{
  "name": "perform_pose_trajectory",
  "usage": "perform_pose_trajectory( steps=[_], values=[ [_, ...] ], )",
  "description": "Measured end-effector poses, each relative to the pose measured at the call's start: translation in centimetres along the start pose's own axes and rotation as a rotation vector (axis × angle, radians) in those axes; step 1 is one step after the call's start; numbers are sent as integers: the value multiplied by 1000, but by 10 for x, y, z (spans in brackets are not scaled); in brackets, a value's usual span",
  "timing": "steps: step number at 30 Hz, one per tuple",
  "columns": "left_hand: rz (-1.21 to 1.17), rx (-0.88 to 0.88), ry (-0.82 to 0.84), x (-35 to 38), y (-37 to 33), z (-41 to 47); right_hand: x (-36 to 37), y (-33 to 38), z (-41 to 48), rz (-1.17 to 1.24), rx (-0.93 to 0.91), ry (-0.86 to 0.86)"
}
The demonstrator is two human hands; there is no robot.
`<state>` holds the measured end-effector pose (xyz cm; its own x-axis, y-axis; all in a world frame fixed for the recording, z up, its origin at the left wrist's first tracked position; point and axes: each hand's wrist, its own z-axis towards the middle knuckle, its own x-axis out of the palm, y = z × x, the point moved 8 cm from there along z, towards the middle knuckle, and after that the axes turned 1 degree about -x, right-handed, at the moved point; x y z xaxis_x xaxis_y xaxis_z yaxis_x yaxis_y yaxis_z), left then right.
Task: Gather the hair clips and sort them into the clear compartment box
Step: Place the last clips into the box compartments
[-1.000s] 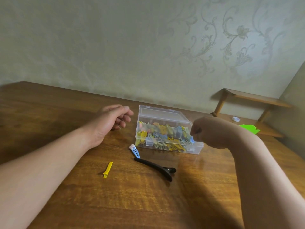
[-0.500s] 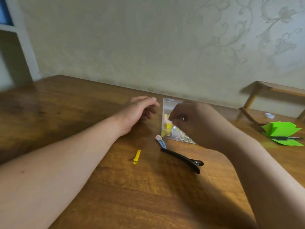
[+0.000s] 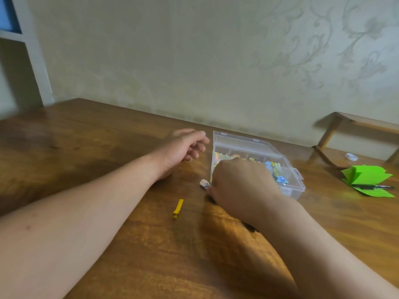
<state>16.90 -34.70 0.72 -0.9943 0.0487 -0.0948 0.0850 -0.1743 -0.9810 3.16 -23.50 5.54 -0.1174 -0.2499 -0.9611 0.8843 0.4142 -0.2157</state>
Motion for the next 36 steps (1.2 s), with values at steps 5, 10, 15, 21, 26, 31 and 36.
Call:
perform_pose_trajectory(
  steps=[5, 10, 15, 21, 26, 31, 36],
  values=[
    [-19, 9, -16, 0, 3, 5, 4, 3, 1, 174, -40, -17],
    [-34, 8, -6, -2, 2, 2, -21, -44, 5, 408, 98, -150],
    [-24, -14, -8, -1, 3, 0, -29, -137, -3, 510, 344, -247],
    [-8, -3, 11, 0, 3, -1, -16, -175, -15, 410, 417, -143],
    [-8, 5, 8, -1, 3, 0, -14, -163, -12, 433, 353, -104],
    [8, 8, -5, -2, 4, 1, -10, -132, -2, 452, 255, -88],
    [7, 11, 12, -3, 5, 2, -15, -155, -10, 399, 325, -80]
  ],
)
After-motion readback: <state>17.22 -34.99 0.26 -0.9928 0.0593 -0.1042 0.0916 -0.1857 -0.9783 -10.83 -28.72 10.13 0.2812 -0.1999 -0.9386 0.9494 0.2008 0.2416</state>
